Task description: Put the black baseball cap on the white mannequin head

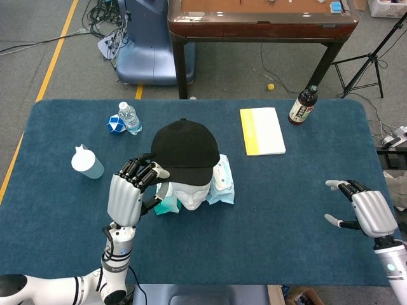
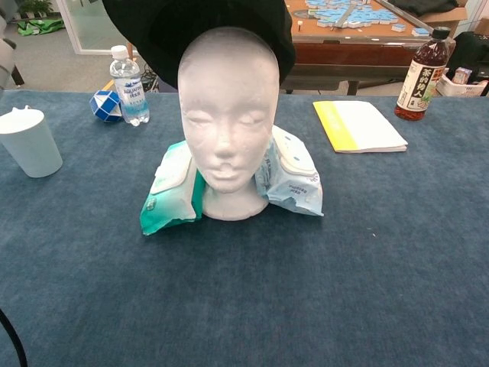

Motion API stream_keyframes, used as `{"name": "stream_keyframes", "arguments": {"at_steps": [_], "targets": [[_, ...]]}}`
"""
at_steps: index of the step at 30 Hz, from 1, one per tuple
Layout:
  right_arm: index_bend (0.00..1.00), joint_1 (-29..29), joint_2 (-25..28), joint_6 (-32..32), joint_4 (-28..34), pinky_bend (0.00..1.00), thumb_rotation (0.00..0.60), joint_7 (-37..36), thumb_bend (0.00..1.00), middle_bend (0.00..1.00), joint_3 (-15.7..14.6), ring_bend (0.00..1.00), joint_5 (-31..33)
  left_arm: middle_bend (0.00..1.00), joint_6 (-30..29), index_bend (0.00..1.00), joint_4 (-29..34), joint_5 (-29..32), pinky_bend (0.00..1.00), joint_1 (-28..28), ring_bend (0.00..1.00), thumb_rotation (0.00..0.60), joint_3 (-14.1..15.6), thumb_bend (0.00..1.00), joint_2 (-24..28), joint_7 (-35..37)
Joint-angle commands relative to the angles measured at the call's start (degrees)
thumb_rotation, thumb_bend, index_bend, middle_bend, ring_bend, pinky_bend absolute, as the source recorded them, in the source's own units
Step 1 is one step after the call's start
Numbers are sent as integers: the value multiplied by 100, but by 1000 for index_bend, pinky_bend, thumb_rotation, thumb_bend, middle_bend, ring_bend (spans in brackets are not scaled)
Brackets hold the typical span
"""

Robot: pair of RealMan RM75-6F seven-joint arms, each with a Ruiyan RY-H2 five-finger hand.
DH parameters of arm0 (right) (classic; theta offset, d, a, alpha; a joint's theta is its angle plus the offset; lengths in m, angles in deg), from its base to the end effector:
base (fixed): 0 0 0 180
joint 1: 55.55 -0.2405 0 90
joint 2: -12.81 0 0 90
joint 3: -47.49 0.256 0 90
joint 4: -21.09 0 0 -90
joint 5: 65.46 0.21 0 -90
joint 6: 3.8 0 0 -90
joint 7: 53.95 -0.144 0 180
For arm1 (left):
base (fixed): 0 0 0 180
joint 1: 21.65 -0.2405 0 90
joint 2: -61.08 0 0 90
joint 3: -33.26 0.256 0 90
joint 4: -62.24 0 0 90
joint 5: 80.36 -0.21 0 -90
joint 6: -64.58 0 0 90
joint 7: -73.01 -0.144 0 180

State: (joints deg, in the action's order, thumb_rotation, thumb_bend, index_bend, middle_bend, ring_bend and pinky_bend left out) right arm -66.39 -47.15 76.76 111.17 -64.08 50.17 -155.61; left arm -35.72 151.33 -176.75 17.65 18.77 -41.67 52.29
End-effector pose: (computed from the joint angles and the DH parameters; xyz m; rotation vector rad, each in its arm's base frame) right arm -0.2998 -0.2130 0.1720 1.5219 -0.9217 1.0047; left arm -0.0435 0.2714 0.0470 -1.2582 -0.4602 -1.8485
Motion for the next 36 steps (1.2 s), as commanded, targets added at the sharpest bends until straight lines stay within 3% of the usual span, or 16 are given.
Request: {"name": "stream_keyframes", "arguments": {"at_steps": [1,14,20,30,36], "targets": [[277,3,4,8,-4,461,600,-16,16,374,4,288,4,572,27,849,-136,-127,421,-70,315,600,142,512,-88,-28],[277,-7,12,-9,-27,462,600,-58,16,374,13,289,27,510,24,782,-470,-654,421,-630,288,600,943,512,-170,-236],[277,-11,1,-16,-18,462,600,-23,17,375,10,289,23,477,90,748,-422,-632,409,-841,266,600,992,503,-115,-292],[277,-22,-8,-41,-6,462,600,12,16,375,17,289,49,410,250,517,-179,-621,362,-1069,208,600,975,378,-39,-402],[277,-25,-11,-46,1,462,600,24,17,375,11,289,40,346,457,245,95,-534,331,-1201,160,600,997,250,37,-711]]}}
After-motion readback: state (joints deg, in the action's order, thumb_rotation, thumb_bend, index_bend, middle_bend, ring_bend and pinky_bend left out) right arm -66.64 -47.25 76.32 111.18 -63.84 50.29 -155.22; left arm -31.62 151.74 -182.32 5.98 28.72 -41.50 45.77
